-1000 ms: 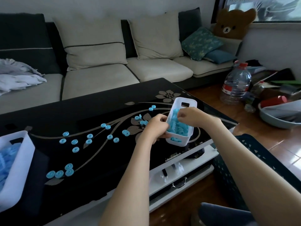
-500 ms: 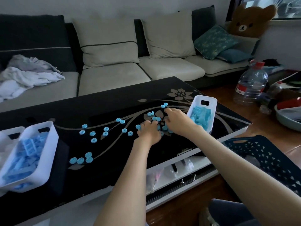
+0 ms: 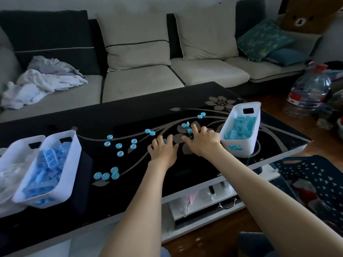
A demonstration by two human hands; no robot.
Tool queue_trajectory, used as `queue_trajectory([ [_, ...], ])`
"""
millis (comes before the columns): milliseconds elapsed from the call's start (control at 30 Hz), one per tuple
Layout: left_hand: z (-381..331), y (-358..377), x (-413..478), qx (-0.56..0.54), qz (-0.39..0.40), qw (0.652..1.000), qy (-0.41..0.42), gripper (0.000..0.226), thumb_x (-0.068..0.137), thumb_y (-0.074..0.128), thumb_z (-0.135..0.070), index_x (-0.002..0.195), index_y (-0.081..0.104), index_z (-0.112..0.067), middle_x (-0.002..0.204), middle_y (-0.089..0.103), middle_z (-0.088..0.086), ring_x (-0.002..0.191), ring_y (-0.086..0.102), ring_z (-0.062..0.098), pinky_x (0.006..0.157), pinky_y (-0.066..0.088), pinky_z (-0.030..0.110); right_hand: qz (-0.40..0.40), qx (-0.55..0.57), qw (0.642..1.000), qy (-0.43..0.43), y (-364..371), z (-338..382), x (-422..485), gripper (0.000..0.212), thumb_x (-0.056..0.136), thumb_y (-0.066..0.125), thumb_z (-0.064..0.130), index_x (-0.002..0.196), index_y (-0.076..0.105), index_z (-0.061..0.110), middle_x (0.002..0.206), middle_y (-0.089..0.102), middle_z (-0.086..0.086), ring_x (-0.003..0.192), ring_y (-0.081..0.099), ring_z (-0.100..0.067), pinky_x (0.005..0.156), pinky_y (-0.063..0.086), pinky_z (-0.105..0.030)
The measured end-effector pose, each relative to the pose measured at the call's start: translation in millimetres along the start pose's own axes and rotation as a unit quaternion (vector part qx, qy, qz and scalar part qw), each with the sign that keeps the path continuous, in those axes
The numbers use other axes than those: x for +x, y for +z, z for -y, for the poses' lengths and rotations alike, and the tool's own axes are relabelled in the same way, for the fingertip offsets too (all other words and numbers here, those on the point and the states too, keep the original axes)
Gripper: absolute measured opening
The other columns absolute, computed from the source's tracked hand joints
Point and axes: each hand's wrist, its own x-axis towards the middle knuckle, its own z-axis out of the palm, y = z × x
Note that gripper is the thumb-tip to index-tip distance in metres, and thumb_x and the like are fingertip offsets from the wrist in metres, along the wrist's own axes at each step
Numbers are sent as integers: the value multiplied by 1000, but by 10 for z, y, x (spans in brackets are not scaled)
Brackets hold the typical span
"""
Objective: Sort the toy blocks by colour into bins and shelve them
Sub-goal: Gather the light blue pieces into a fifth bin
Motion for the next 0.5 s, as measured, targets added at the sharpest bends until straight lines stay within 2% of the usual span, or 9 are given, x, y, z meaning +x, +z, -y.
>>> queue_trajectory([
  [133, 34, 30, 40, 6, -39, 999, 22, 39, 102, 30, -40, 136, 31, -21, 142, 28, 11, 130, 27, 29, 107, 24, 45, 1, 39, 999, 5, -33, -8, 57, 73, 91, 19, 65, 149, 11, 22, 147, 32, -16, 127, 42, -37, 90, 41, -42],
  [300, 29, 43, 40, 12, -51, 998, 47, 38, 103, 28, -37, 131, 34, -13, 135, 31, 11, 122, 31, 27, 102, 30, 42, 36, 9, 999, 13, 86, -11, 48, 75, 91, 21, 66, 148, 14, 18, 145, 29, -18, 125, 41, -38, 84, 43, -42],
  [433, 24, 77, -2, 7, -80, 995, 62, 36, 103, 30, -35, 127, 38, -9, 132, 37, 12, 120, 36, 28, 97, 35, 40, 0, 13, 1000, -2, 232, 26, 54, 61, 95, 23, 58, 144, 19, 21, 136, 35, -14, 118, 45, -35, 74, 38, -37],
  [500, 12, 86, -25, 12, -114, 991, 64, 37, 102, 33, -36, 124, 41, -6, 127, 44, 13, 116, 44, 28, 91, 38, 37, -35, 24, 999, -22, 270, 57, 54, 53, 98, 24, 49, 142, 23, 20, 130, 42, -15, 112, 50, -33, 72, 41, -36],
])
